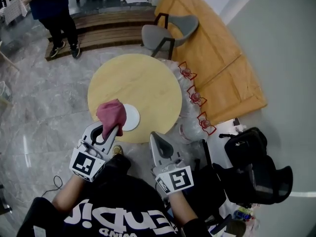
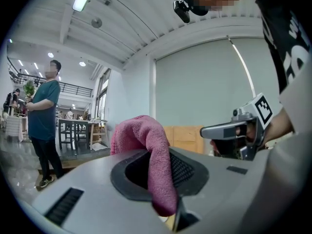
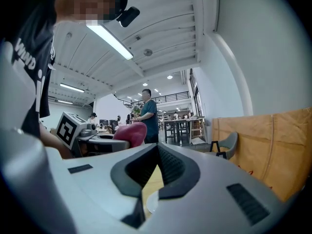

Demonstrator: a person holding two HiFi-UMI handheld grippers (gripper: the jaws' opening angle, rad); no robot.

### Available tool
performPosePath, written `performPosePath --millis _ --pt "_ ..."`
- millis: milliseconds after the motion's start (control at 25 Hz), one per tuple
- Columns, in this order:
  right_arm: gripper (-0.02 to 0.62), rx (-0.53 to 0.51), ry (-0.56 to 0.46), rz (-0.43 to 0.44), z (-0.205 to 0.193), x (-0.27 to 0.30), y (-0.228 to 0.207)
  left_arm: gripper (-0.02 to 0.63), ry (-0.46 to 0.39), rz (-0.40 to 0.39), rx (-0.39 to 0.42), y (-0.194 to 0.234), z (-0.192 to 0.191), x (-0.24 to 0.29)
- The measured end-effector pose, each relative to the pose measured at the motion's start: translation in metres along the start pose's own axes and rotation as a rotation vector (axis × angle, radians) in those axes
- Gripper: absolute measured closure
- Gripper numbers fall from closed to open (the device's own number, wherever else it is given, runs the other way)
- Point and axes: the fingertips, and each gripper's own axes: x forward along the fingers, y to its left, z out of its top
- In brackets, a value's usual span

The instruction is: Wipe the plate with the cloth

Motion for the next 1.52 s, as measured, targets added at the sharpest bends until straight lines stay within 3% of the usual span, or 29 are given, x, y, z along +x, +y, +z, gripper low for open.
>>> performPosePath --millis 240,400,520,800,1120,1360,1520 --pt "0.575 0.003 0.016 -0.028 -0.002 0.043 -0.01 0.538 0.032 -0.051 -0.02 0.033 -0.006 0.018" --pt "0.575 0.037 0.041 -0.051 -0.013 0.059 -0.024 0.538 0.02 -0.059 0.018 0.055 -0.017 0.033" --pt "0.575 0.051 0.08 -0.061 -0.023 0.066 -0.036 0.538 0.056 -0.062 -0.02 0.059 -0.016 0.043" --pt "0.575 0.113 0.188 -0.019 -0.06 0.082 -0.056 0.538 0.079 -0.058 -0.014 0.064 -0.034 0.067" --pt "0.574 0.244 0.453 0.056 -0.162 0.094 -0.071 0.538 0.135 -0.042 -0.011 0.073 -0.064 0.087" --pt "0.571 0.34 0.694 0.169 -0.244 0.098 -0.063 0.538 0.229 -0.037 -0.026 0.076 -0.104 0.098" --pt "0.516 0.353 0.83 0.206 -0.282 0.101 -0.064 0.538 0.301 -0.034 -0.041 0.08 -0.13 0.107"
